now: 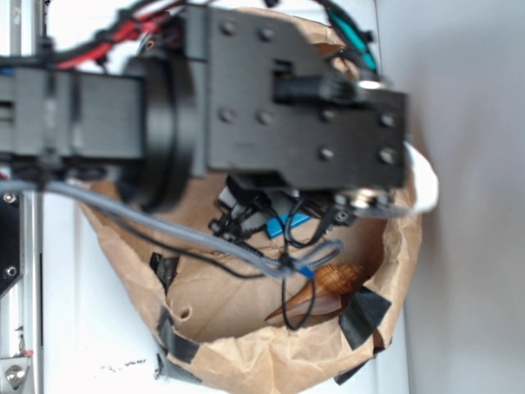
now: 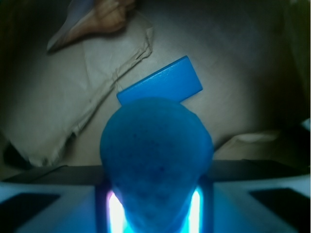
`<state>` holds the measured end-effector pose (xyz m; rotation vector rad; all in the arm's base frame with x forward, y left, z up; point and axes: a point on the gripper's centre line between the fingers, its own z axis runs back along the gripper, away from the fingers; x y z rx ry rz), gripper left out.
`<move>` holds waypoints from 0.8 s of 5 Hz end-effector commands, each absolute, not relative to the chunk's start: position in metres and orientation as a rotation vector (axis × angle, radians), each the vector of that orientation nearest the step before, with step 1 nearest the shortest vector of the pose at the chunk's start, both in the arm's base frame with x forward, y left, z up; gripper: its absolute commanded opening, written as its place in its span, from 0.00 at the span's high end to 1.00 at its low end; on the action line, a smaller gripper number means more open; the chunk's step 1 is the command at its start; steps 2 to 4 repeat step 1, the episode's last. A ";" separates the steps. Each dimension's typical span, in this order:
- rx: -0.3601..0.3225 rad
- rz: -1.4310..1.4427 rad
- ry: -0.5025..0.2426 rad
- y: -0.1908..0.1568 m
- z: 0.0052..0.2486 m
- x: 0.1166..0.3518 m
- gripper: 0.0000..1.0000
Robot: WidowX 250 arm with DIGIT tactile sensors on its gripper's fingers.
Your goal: Grab the blue ball.
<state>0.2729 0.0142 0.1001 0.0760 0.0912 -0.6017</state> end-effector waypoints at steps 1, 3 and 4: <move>0.185 -0.139 -0.092 0.005 0.142 0.283 1.00; 0.185 -0.139 -0.092 0.005 0.142 0.283 1.00; 0.185 -0.139 -0.092 0.005 0.142 0.283 1.00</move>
